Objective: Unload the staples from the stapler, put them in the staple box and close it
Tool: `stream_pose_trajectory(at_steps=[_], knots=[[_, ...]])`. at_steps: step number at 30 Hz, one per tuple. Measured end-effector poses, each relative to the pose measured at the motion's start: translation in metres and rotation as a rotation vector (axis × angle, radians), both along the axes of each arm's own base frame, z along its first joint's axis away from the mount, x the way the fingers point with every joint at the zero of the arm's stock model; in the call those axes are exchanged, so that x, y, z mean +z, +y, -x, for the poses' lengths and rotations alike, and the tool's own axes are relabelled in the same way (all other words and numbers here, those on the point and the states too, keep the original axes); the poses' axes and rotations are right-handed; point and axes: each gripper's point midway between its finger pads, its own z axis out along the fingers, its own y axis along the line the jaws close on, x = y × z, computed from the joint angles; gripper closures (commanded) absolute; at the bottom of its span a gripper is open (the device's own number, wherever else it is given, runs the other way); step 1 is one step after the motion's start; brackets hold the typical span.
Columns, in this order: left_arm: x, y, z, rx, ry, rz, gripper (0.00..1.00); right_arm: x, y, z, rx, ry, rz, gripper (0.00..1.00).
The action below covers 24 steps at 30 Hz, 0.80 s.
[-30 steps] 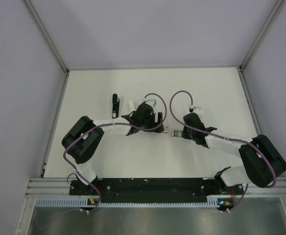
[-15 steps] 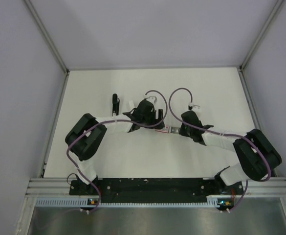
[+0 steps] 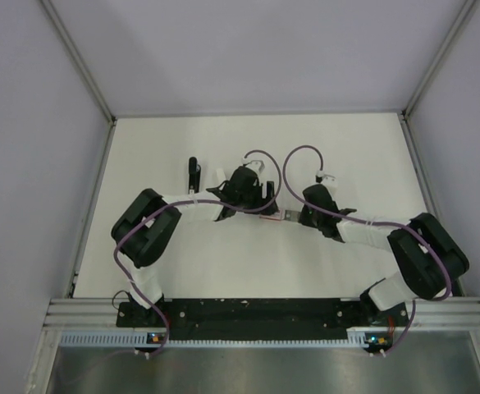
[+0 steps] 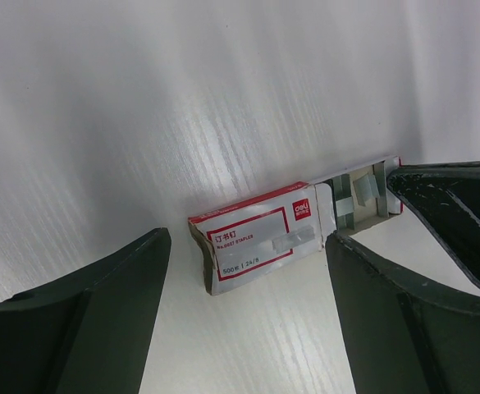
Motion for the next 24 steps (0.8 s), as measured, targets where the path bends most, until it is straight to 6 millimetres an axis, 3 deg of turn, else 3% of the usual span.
stream_pose_trajectory(at_steps=[24], knots=[[0.001, -0.015, 0.000, -0.016, -0.001, 0.057, 0.19, 0.001, 0.015, -0.009, 0.029, -0.016, -0.050, 1.00]])
